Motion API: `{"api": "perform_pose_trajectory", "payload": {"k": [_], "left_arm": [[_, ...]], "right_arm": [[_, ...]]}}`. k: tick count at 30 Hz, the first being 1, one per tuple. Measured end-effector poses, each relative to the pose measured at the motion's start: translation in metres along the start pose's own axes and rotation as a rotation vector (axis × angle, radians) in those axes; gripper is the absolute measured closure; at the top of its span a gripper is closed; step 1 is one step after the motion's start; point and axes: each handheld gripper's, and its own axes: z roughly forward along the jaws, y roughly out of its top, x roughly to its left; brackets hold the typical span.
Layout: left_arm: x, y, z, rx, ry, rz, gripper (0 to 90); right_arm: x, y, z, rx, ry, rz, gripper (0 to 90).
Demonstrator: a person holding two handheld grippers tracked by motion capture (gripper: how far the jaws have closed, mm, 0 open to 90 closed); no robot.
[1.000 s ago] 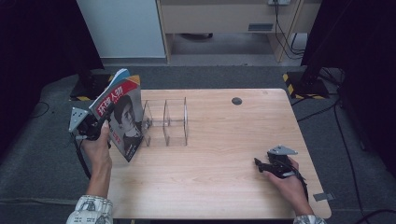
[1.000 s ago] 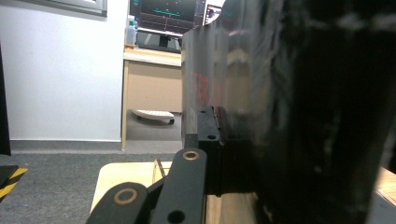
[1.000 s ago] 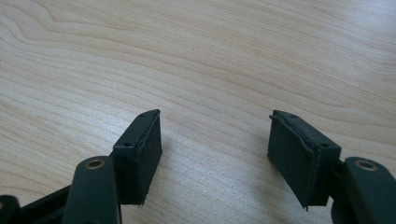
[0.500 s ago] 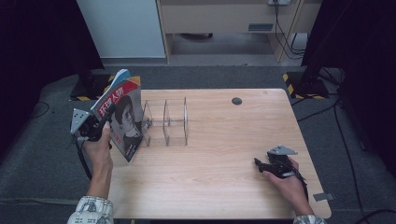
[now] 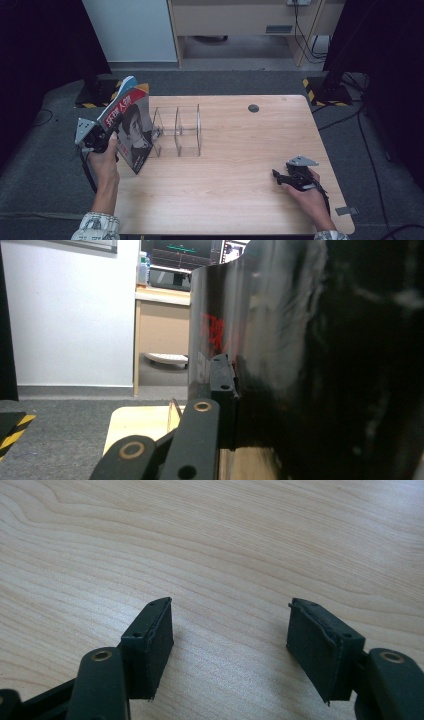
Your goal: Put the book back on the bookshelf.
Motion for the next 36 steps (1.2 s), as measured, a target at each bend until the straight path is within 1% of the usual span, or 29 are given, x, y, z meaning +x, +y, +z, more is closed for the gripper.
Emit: {"api": "perform_pose_trajectory", "payload": {"k": [8, 19, 21, 23, 30, 36], "left_arm": [[-0.0007, -0.0017, 0.0001, 0.001, 0.001, 0.001, 84.5], [-0.0012, -0.0024, -0.0005, 0.016, 0.015, -0.004, 84.0], [-0.0025, -0.0026, 0.0000, 0.020, 0.019, 0.004, 83.6], [-0.0034, -0.0030, 0.0004, 0.023, 0.021, 0.009, 82.9], [-0.0020, -0.0045, 0.0001, 0.030, 0.023, 0.005, 80.5], [-0.0018, -0.0066, -0.0002, 0.031, 0.023, -0.005, 75.0]], "right_arm": [[0.0000, 0.0000, -0.0002, 0.003, 0.001, 0.001, 35.1], [0.0001, 0.0000, -0.0002, 0.003, 0.001, 0.001, 35.1], [0.0001, 0.0000, -0.0003, 0.003, 0.001, 0.001, 35.1], [0.0001, 0.0000, -0.0003, 0.003, 0.001, 0.001, 35.1], [0.0001, 0.0000, -0.0003, 0.003, 0.001, 0.001, 35.1], [0.0001, 0.0000, -0.0003, 0.003, 0.002, 0.001, 35.1]]}}
